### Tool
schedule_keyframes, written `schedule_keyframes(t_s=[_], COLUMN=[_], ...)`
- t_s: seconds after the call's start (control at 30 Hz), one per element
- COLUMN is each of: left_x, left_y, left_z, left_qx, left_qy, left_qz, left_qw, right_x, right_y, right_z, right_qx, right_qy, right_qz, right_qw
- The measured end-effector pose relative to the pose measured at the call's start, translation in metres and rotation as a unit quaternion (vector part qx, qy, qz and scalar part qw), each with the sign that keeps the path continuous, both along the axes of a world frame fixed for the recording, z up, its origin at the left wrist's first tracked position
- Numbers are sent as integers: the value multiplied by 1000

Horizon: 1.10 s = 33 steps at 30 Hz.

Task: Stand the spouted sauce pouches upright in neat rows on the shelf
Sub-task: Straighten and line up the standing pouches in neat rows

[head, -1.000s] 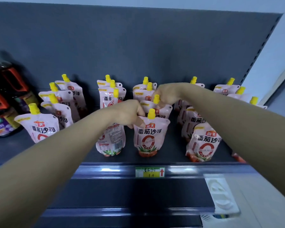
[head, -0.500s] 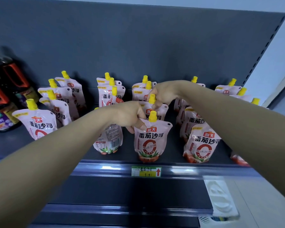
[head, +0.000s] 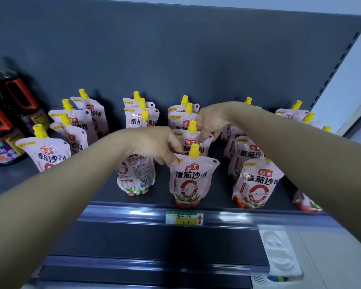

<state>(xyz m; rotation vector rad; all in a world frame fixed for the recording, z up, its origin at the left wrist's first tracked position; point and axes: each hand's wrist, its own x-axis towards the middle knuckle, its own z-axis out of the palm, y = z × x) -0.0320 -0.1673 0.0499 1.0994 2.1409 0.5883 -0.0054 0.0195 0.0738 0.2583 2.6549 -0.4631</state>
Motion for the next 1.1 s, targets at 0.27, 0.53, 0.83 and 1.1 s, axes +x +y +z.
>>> schedule_keyframes(t_s=[0.27,0.53,0.83,1.1], left_x=[-9,-7,-37,-76], left_y=[-10,-15,1,52], left_z=[7,25,53,28], left_qx=[5,76,178,43], left_qy=[-20,-1,186,231], left_qz=[4,23,115,91], left_qw=[1000,997,959,968], right_x=[-1,6,-3,-42], right_y=[-5,-7,22,39], right_z=[4,16,51,32], right_qx=[26,-15,23,87], right_qy=[-7,-44,158,159], right_qz=[4,-11,-96,-57], right_qw=[1000,999,982,982])
